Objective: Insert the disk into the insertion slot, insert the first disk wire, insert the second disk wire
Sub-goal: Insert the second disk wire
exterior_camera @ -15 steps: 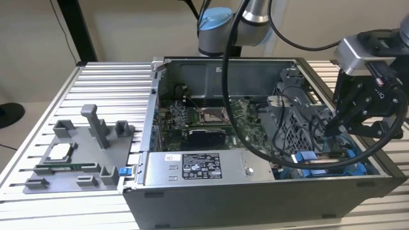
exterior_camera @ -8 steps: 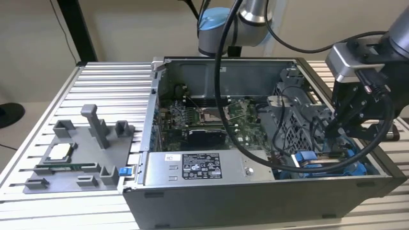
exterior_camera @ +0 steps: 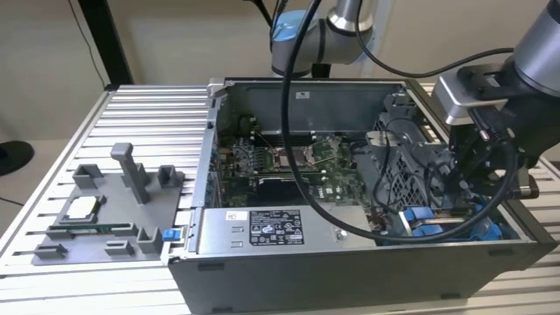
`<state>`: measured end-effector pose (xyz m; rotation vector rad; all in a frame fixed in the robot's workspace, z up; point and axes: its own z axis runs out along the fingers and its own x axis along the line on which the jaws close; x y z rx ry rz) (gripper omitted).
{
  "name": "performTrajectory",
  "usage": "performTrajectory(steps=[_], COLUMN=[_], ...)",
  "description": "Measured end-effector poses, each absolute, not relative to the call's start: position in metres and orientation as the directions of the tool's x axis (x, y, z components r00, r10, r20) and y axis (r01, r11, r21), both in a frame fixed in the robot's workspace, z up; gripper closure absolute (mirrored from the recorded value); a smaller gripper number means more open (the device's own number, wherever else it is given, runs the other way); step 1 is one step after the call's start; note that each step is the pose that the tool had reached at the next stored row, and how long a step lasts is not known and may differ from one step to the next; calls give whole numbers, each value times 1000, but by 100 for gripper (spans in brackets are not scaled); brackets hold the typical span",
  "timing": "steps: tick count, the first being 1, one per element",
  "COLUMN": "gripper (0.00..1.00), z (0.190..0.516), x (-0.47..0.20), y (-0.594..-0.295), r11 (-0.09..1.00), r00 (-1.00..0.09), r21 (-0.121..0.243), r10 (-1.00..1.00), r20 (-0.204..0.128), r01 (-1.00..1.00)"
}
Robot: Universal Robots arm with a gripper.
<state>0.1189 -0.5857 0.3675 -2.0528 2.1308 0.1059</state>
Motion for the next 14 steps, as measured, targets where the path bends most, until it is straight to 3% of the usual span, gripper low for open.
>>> performTrajectory(steps=[14], gripper=[100], z=[360], x=[116], y=[-591], r11=[42], r00=[-26], r21=[-96], r10=[-987], r20=[-161], r01=[-995])
